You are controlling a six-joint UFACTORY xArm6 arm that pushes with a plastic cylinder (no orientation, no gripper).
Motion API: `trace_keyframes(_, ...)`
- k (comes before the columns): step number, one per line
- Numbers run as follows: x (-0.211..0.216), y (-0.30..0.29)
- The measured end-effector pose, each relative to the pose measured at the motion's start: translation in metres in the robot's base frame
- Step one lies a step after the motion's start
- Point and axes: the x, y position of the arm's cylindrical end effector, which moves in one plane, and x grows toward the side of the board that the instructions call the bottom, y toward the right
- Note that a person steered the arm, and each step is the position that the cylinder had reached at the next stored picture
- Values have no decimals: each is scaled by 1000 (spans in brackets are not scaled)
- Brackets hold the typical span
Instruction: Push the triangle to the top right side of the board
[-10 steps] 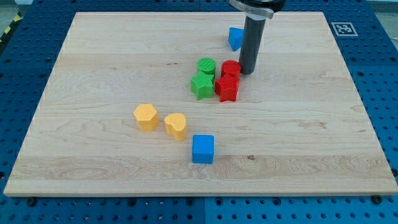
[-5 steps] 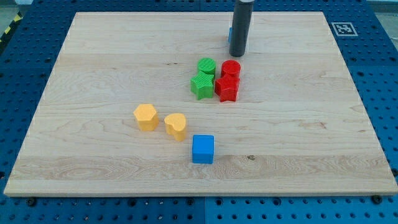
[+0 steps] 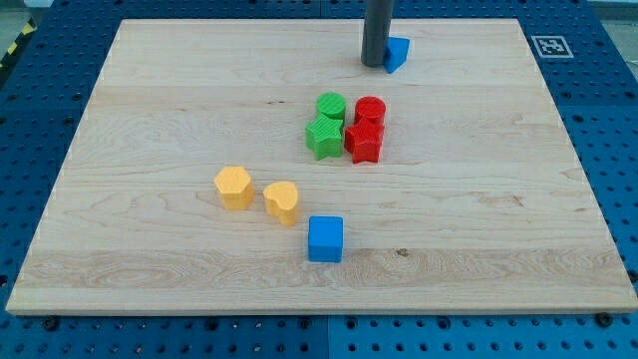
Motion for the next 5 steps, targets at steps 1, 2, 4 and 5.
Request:
trace_keyframes(1, -1, 46)
trace_keyframes(2, -1, 91)
trace_keyframes(4, -2, 119)
trace_keyframes(5, -8, 120)
